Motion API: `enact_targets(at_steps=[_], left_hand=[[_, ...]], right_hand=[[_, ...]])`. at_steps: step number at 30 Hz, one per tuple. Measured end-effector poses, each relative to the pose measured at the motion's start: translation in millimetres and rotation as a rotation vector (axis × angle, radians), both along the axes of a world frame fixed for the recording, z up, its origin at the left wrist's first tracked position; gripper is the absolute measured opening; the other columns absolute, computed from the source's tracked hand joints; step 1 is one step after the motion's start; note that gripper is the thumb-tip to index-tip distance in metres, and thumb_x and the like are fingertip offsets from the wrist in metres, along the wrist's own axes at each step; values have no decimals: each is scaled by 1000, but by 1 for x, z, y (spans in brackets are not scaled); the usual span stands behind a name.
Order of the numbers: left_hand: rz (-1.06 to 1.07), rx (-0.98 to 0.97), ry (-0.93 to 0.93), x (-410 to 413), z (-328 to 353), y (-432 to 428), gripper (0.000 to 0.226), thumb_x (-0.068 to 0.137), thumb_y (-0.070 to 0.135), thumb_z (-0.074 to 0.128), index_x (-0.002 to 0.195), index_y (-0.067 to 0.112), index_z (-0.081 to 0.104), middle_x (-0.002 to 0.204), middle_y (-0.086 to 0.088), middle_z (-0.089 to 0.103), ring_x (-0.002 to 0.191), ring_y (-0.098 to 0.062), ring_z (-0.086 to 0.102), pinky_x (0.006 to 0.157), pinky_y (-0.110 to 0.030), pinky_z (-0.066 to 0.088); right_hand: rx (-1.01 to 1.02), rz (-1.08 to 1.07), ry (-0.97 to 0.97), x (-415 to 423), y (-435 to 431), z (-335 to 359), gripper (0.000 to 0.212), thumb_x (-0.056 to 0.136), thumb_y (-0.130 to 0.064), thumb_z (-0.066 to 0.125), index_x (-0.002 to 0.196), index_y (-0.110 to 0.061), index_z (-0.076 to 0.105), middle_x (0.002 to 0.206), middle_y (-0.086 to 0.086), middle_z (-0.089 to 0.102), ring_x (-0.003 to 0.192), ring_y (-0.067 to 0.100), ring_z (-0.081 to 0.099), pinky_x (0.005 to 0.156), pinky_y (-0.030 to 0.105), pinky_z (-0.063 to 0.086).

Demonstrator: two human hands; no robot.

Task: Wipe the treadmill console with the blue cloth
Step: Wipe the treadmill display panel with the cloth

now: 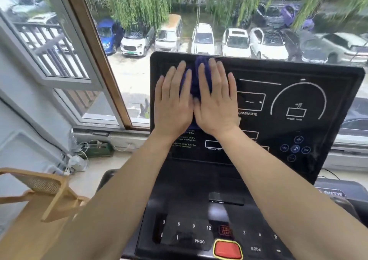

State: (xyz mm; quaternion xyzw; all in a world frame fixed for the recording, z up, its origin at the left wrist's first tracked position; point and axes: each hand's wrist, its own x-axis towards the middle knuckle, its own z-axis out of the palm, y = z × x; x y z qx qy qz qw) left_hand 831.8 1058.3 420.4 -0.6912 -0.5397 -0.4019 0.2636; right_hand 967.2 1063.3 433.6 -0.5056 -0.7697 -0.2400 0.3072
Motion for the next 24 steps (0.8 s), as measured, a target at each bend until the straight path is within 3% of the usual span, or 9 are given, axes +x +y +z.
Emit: enact_targets(at_steps=[2, 7, 10, 13, 16, 20, 24], left_hand=[[18, -62, 108, -10, -34, -15, 52, 104, 21, 45, 151, 1, 38, 160, -16, 31, 149, -32, 24, 123, -50, 18], [68, -227, 211, -23, -108, -57, 67, 100, 33, 41, 155, 2, 17, 168, -10, -11, 155, -25, -6, 123, -45, -1], [124, -221, 182, -24, -86, -37, 74, 99, 36, 42, 156, 0, 12, 167, -18, -1, 154, -28, 0, 123, -45, -2], [148, -159, 71, -18, -19, 1, 71, 99, 33, 42, 156, -3, 17, 164, -22, 17, 152, -32, 11, 123, -45, 0], [135, -129, 2, -15, 10, 20, 70, 98, 31, 45, 156, -1, 21, 164, -22, 20, 152, -32, 15, 122, -45, 1], [125, -173, 28, -18, -39, -14, 73, 98, 32, 44, 157, 0, 15, 166, -18, 13, 153, -31, 10, 123, -45, -3], [157, -282, 117, -30, -111, -62, 72, 95, 35, 45, 152, -2, 21, 162, -20, 11, 150, -29, 5, 123, -44, 1]], right_hand=[[-57, 24, -105, 6, -13, -22, 72, 100, -37, 41, 159, -5, 16, 166, 19, 6, 154, 33, 7, 125, 46, -1], [-140, 99, -282, 15, -53, -99, 83, 98, -42, 47, 159, -9, 1, 166, 14, -17, 155, 27, -8, 125, 43, -2], [-89, 121, -355, 14, -31, -77, 78, 100, -42, 45, 159, -9, 6, 166, 15, -10, 155, 28, -1, 125, 44, 2], [-12, 71, -295, 7, 8, -11, 71, 102, -41, 37, 159, -7, 10, 166, 18, 0, 155, 31, 5, 125, 45, 0], [-9, 30, -220, 2, 21, 13, 67, 104, -39, 33, 159, -6, 13, 167, 19, 6, 155, 31, 5, 125, 44, -2], [-33, 91, -241, 5, -9, -31, 71, 103, -39, 37, 159, -7, 8, 165, 16, -5, 155, 31, 3, 125, 44, 0], [-121, 213, -398, 9, -50, -99, 77, 100, -42, 44, 158, -9, 5, 166, 11, -15, 155, 26, -2, 125, 42, -3]])
